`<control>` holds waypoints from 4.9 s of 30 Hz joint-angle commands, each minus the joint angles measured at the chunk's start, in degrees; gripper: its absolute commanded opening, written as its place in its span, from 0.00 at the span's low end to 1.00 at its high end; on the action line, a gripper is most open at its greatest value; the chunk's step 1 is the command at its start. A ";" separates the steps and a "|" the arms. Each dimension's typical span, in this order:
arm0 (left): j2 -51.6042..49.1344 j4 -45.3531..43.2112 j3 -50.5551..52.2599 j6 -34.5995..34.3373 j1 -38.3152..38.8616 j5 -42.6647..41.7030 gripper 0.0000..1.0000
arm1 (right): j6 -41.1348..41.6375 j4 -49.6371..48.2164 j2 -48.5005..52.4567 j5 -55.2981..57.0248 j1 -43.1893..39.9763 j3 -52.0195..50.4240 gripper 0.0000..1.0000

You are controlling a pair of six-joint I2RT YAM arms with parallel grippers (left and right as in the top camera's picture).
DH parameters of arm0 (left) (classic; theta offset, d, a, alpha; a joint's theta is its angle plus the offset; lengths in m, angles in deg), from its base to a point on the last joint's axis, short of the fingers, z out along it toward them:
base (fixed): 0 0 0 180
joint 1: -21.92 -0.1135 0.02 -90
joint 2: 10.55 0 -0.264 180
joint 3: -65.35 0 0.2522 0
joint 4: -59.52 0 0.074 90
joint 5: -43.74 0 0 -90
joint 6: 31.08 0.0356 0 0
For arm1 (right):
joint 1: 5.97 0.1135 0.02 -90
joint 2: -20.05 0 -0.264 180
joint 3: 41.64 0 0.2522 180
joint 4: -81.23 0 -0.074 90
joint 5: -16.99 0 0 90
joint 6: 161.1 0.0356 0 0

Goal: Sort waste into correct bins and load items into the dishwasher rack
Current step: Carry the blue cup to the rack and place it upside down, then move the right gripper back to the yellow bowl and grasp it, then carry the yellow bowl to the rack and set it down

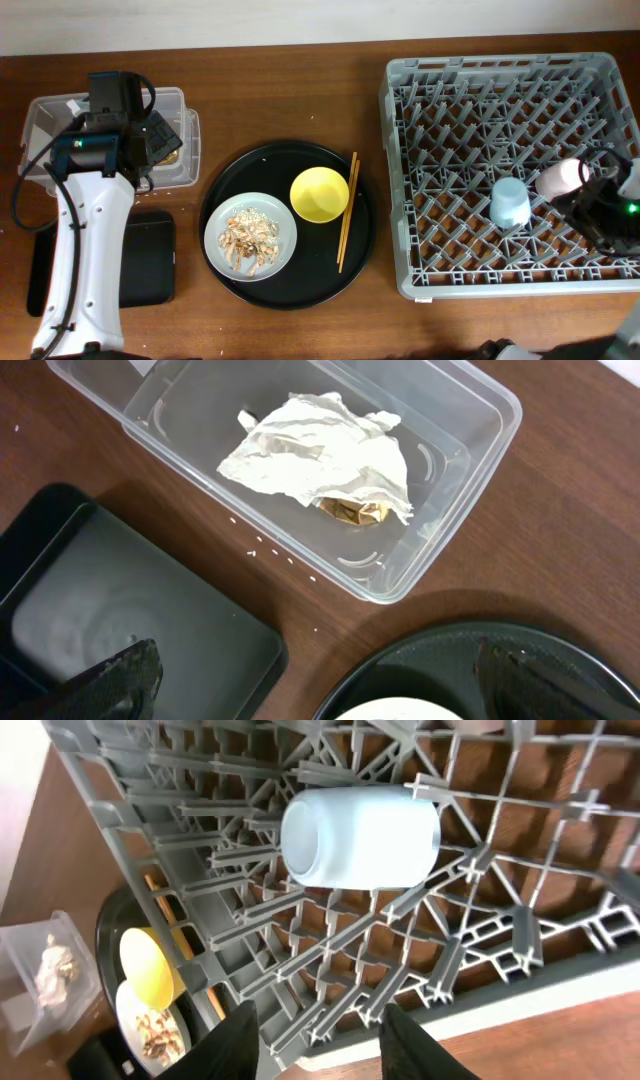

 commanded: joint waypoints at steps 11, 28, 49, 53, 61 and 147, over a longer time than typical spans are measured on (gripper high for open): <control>-0.28 -0.07 0.00 -0.76 -0.13 -0.02 0.99 | 12.46 -14.60 10.36 17.05 22.51 0.31 0.04; -0.28 -0.07 0.00 -0.76 -0.13 -0.02 0.99 | 19.50 -2.69 11.19 30.97 22.51 5.62 0.04; -0.28 -0.07 0.00 -0.76 -0.13 -0.02 0.99 | 23.04 -22.05 32.35 31.41 86.55 22.73 1.00; -0.28 -0.07 0.00 -0.76 -0.13 -0.02 0.99 | 29.55 -26.36 38.95 37.94 88.24 23.98 0.76; -0.28 -0.07 0.00 -0.76 -0.13 -0.02 0.99 | 33.83 -29.64 46.29 38.36 90.07 23.98 0.50; -0.28 -0.07 0.00 -0.76 -0.13 -0.02 0.99 | 20.24 1.09 42.27 36.83 30.64 34.80 0.04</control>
